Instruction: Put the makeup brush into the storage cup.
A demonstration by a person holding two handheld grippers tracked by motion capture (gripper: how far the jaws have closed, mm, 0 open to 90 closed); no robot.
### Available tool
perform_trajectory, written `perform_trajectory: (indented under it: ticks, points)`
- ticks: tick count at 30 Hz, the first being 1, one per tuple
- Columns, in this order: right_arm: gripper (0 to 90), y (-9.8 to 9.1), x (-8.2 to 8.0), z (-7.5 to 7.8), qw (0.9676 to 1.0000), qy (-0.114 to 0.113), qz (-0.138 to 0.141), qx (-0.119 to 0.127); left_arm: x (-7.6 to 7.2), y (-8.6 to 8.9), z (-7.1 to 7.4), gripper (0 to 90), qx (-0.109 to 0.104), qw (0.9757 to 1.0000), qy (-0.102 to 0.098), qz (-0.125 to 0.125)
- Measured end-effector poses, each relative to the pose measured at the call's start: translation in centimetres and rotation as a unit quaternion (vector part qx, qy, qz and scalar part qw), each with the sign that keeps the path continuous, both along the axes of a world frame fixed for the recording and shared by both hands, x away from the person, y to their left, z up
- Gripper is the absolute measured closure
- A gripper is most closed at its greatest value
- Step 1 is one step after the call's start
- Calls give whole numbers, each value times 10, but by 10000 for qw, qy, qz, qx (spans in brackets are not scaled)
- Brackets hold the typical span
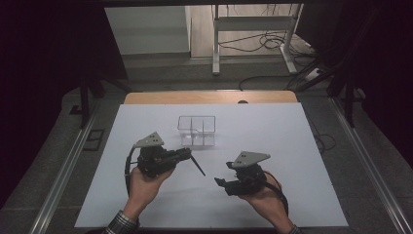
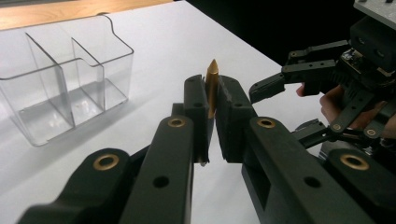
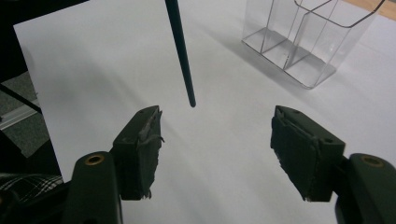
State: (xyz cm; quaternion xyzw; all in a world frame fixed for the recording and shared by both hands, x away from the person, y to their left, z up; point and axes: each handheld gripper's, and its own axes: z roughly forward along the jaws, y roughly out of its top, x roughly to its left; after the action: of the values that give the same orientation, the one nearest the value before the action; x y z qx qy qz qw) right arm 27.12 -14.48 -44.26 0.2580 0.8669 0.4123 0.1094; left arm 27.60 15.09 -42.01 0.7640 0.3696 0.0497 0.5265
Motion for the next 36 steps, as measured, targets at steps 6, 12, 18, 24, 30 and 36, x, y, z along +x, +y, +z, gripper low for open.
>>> perform_trajectory:
  ticks: [6, 12, 18, 24, 30, 36]
  points:
    - [299, -5, 0, -1, 10000, -62, -33, -53, 3, 3, 5, 841, 92, 9999, -41, 41]
    - [272, -10, 0, -2, 9999, -76, -80, -79, 6, 8, 10, 840, 119, 9998, -102, 118]
    - [237, -16, -2, -3, 9996, -163, -134, -160, 10, 13, 16, 840, 132, 9995, -165, 219]
    - [219, -21, -3, -3, 9997, -125, -211, -14, 14, 15, 21, 841, 224, 9991, -225, 287]
    - [176, -27, -3, -3, 9995, -123, -304, 48, 22, 19, 25, 840, 323, 9984, -272, 381]
    - [153, -33, -4, -4, 9992, -112, -380, 47, 28, 23, 33, 840, 384, 9976, -330, 474]
